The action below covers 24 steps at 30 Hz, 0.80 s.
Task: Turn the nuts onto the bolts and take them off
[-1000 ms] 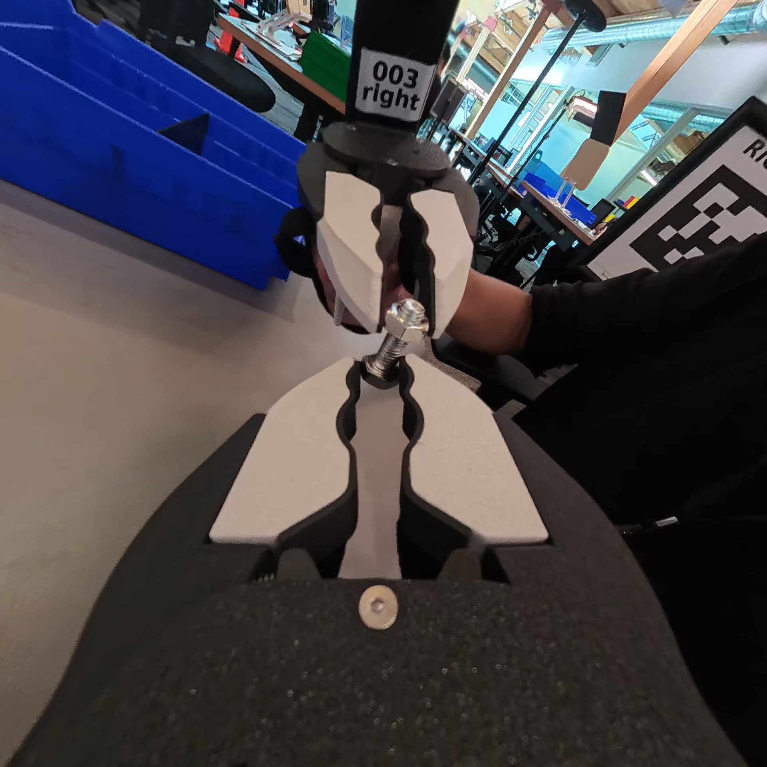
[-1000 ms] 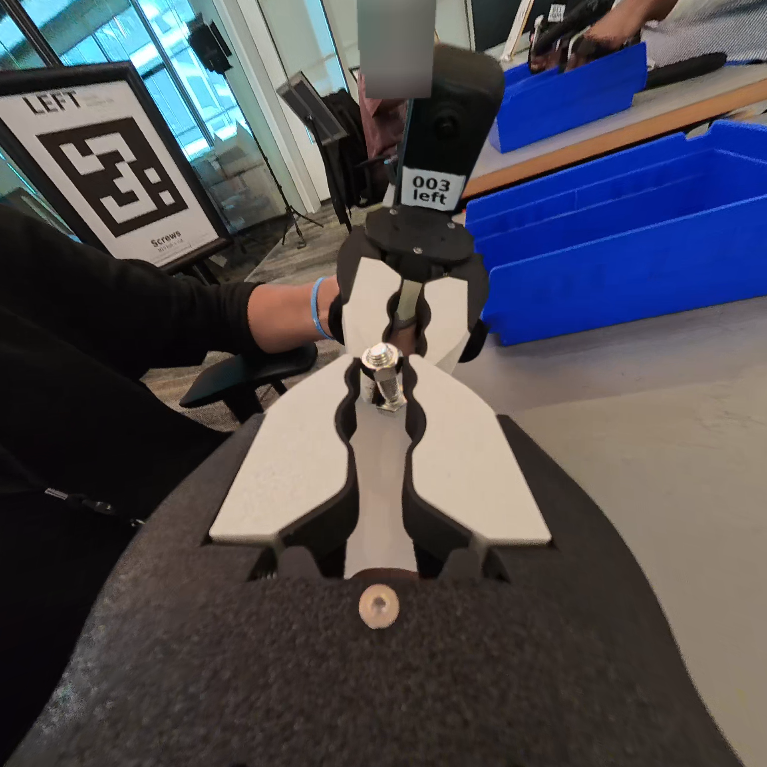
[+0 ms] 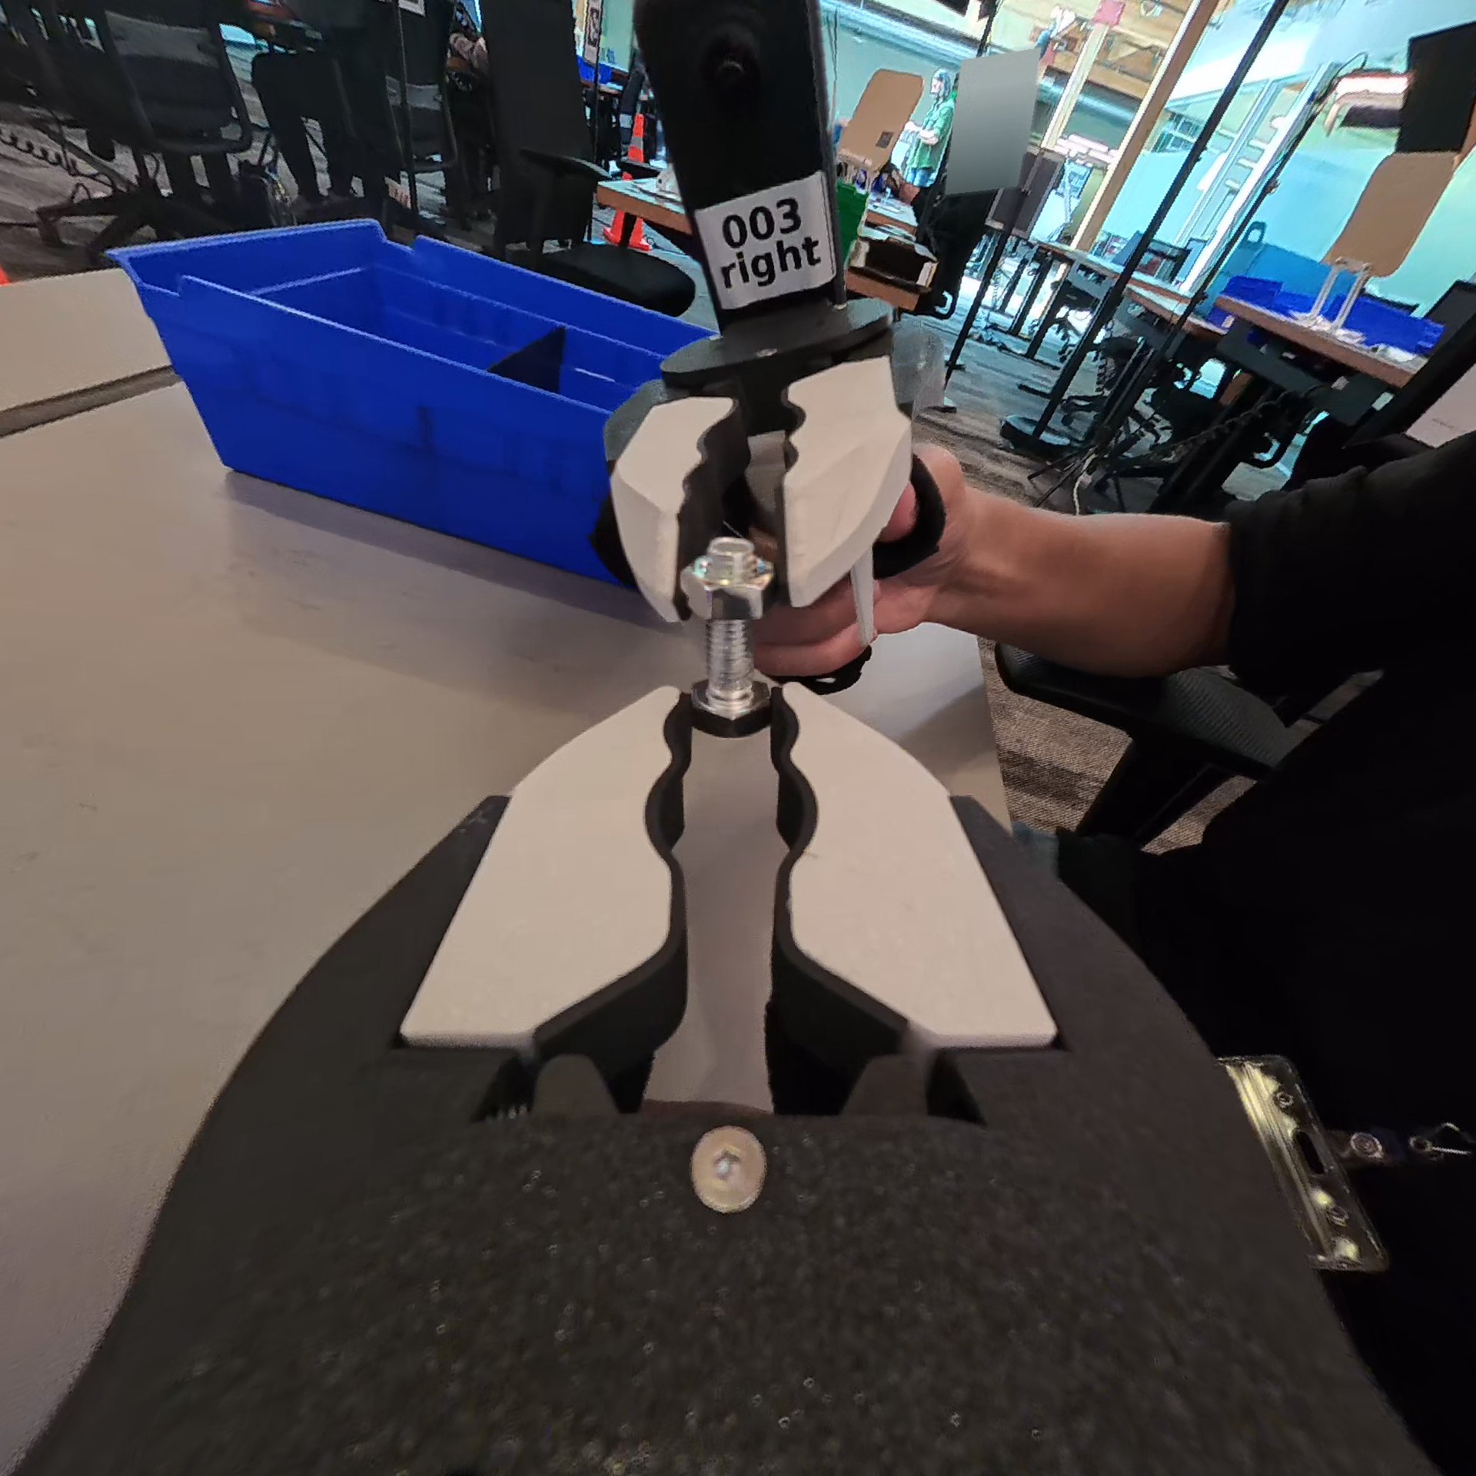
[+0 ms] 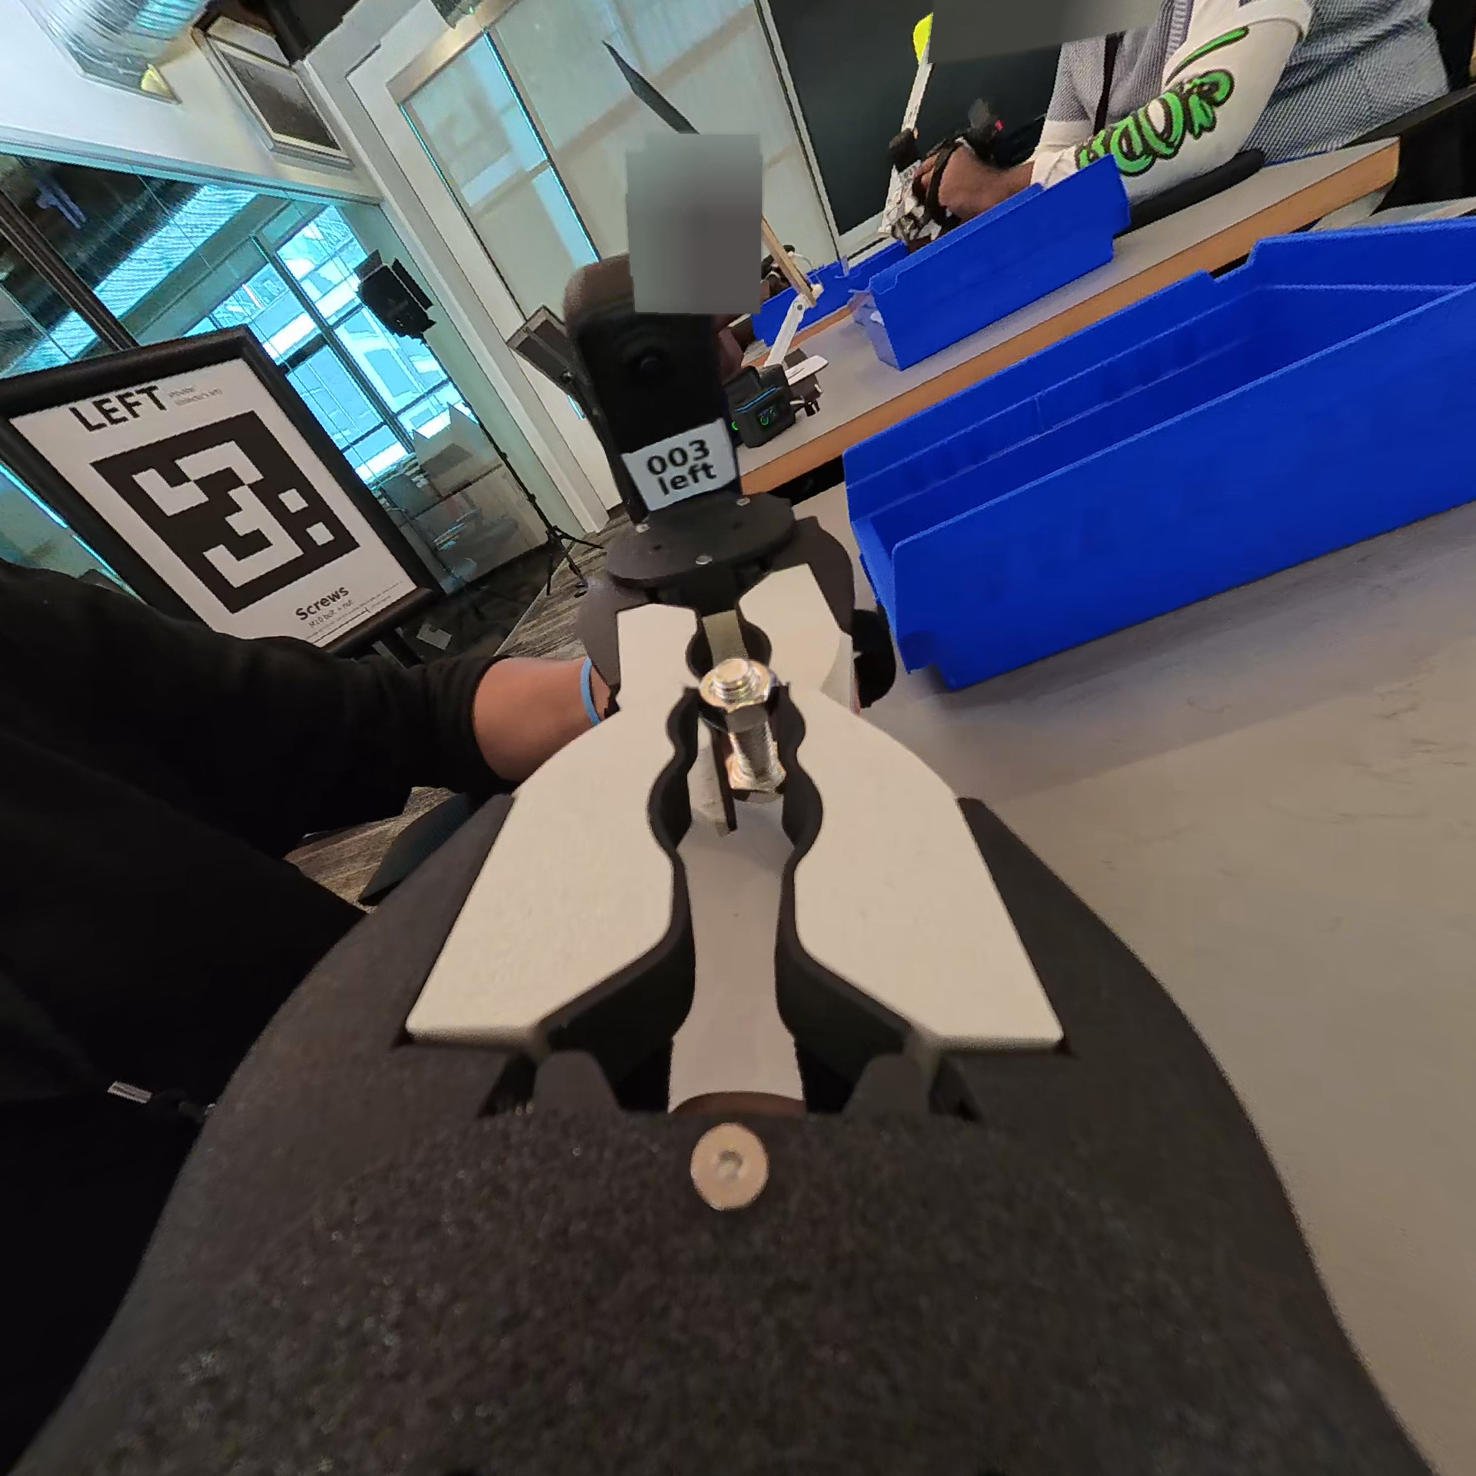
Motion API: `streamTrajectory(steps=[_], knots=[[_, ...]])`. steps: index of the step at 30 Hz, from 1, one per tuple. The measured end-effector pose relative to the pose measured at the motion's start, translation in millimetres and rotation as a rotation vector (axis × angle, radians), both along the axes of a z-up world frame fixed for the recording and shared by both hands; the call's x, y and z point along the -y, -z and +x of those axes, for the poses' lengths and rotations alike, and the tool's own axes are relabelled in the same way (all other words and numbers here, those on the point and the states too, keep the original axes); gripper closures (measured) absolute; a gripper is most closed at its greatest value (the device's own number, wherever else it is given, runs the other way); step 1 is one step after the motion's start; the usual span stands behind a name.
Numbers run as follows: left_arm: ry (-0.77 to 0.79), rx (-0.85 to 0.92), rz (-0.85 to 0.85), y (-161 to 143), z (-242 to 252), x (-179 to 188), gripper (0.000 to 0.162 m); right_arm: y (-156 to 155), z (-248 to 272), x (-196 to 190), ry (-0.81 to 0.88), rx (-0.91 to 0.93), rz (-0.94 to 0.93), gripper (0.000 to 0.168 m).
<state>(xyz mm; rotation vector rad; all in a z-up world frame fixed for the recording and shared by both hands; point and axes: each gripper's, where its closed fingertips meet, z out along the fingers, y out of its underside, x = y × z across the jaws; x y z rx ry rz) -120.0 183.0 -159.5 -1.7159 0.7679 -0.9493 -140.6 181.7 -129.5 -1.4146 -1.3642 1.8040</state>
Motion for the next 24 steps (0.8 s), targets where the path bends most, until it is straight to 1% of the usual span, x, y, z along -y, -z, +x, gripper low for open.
streamTrajectory(steps=[8,12,16,19,24], knots=[[-0.007,-0.022,0.019,-1.3,1.4,0.5,0.144,4.6,-2.6,4.1,-0.009,0.012,-0.005,0.15],[-0.005,0.002,0.022,-4.2,-0.1,0.9,0.144,2.1,-2.2,3.8,-0.008,0.004,-0.014,0.15],[0.007,-0.013,0.029,-1.5,2.2,2.5,0.14,-2.6,-0.8,2.9,-0.009,-0.012,-0.028,0.15],[-0.001,-0.02,0.037,-0.9,2.2,1.2,0.144,-1.9,-0.6,2.9,-0.009,-0.009,-0.024,0.15],[0.008,-0.031,0.038,1.3,2.3,2.4,0.144,0.2,0.0,4.0,-0.016,0.002,-0.017,0.15]])
